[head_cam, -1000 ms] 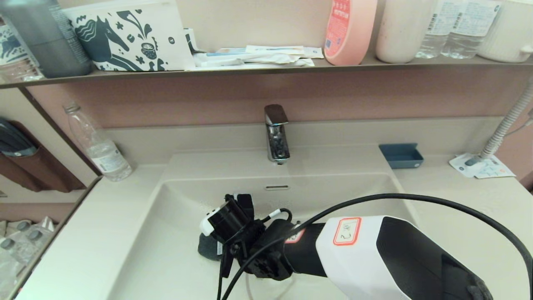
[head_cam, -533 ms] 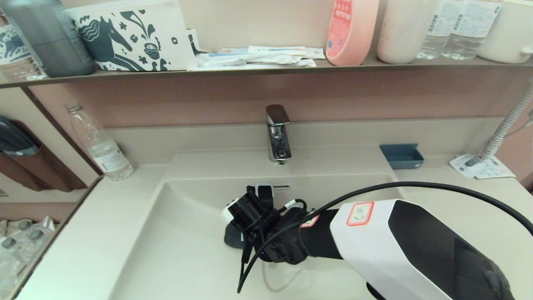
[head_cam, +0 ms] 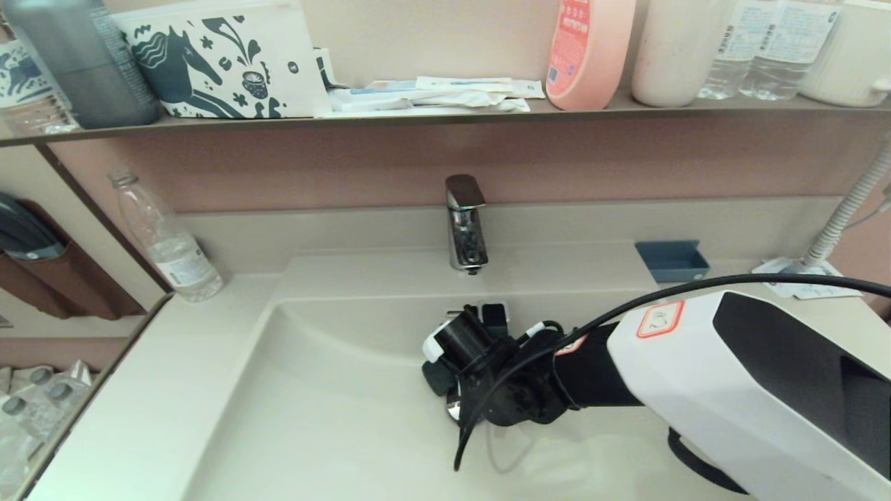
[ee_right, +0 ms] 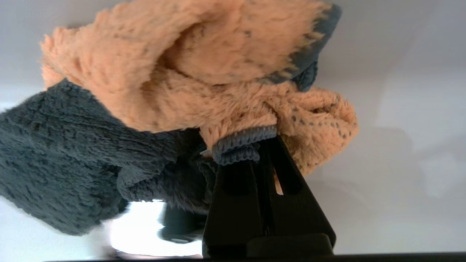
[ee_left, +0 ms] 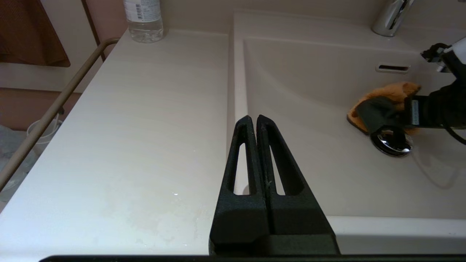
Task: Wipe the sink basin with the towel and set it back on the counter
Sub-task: Wipe the sink
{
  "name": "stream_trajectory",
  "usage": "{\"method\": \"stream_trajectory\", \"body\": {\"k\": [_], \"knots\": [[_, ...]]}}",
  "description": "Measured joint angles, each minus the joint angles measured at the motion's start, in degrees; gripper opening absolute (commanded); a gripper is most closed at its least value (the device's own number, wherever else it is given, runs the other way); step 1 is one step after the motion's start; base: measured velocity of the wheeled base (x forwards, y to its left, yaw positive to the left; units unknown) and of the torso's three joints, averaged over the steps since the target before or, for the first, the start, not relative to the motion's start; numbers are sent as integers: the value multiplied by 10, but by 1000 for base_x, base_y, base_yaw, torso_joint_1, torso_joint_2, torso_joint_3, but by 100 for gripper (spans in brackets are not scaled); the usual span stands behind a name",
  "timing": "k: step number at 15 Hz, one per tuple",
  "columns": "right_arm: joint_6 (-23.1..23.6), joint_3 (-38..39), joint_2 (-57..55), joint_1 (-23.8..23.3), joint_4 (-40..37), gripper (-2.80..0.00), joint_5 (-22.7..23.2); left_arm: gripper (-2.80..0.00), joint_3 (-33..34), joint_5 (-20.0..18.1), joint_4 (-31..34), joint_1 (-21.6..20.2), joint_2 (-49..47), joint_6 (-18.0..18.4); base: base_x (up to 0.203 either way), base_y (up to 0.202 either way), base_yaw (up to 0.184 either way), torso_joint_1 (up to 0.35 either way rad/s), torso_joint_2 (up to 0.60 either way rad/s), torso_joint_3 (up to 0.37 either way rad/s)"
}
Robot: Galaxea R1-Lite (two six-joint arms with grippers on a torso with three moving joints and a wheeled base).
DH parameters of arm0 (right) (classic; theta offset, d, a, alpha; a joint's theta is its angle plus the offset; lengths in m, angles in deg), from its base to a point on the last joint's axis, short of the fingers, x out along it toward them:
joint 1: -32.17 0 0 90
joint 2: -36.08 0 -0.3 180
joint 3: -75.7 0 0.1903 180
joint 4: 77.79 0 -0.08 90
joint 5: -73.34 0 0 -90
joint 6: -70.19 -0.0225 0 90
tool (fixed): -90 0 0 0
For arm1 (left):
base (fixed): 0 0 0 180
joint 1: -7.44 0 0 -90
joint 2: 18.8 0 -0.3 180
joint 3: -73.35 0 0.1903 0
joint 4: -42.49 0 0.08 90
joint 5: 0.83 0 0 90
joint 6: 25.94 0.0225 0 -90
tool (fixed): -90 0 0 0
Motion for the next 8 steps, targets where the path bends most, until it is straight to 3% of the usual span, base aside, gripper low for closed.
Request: {"method": "stream_trajectory", "body": {"k": [5,8], "knots": [[22,112,71,-24,-8,-280,0,-280,0,0,0,0,0,0,0,0,0,0,0,0],[40,152,111,-22,-75,-280,8,-280,0,0,0,0,0,0,0,0,0,0,0,0]]}}
